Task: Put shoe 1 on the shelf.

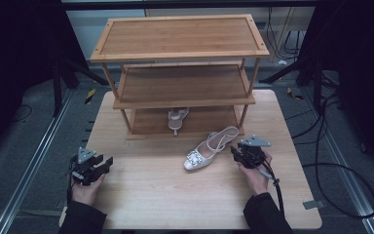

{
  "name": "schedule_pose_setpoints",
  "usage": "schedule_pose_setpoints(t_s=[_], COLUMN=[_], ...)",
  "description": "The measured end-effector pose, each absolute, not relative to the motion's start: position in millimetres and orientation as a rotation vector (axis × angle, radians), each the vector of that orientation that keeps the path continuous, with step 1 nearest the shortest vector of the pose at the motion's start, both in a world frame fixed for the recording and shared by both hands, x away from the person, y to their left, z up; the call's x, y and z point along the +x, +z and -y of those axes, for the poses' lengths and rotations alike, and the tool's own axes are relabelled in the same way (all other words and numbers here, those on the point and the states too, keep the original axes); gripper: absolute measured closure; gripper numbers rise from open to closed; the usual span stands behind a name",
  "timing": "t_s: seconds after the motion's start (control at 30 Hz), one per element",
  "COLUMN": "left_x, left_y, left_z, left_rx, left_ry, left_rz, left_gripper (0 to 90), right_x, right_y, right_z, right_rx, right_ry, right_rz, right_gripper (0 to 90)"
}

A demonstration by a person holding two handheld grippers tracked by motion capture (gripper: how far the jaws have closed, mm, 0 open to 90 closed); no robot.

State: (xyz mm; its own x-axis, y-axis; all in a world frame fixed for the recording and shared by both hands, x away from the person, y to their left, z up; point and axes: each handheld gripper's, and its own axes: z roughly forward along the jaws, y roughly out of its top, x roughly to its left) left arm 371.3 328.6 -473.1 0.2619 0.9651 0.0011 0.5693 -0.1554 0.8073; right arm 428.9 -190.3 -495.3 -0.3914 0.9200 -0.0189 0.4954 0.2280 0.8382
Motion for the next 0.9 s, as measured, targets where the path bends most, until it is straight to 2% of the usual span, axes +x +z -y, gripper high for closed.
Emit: schedule_pose_setpoints(t_s=[0.23, 0.57, 0.7, 0.73, 0.9], left_x=[372, 372, 372, 372, 372], left_y=[-473, -473, -474, -473, -473], left_z=[-329, -329, -329, -329, -329], left_rx=[1.825, 1.83, 1.834, 1.832, 1.831], left_ry=[0.71, 0.713, 0.716, 0.716, 0.715], left_rz=[-1.395, -1.394, -1.391, -1.392, -1.393], left_gripper=[55.4, 55.6, 55.8, 55.8, 55.9], right_x=[455, 470, 473, 473, 470], right_y=[-506, -509, -509, -509, -507], right_z=[182, 182, 179, 177, 181], right_rx=[1.299, 1.306, 1.29, 1.271, 1.282], right_ry=[0.997, 1.03, 1.043, 1.0, 1.004], right_rz=[-1.989, -2.004, -2.018, -2.012, -2.028], right_gripper=[62.2, 65.7, 73.4, 79.0, 82.7])
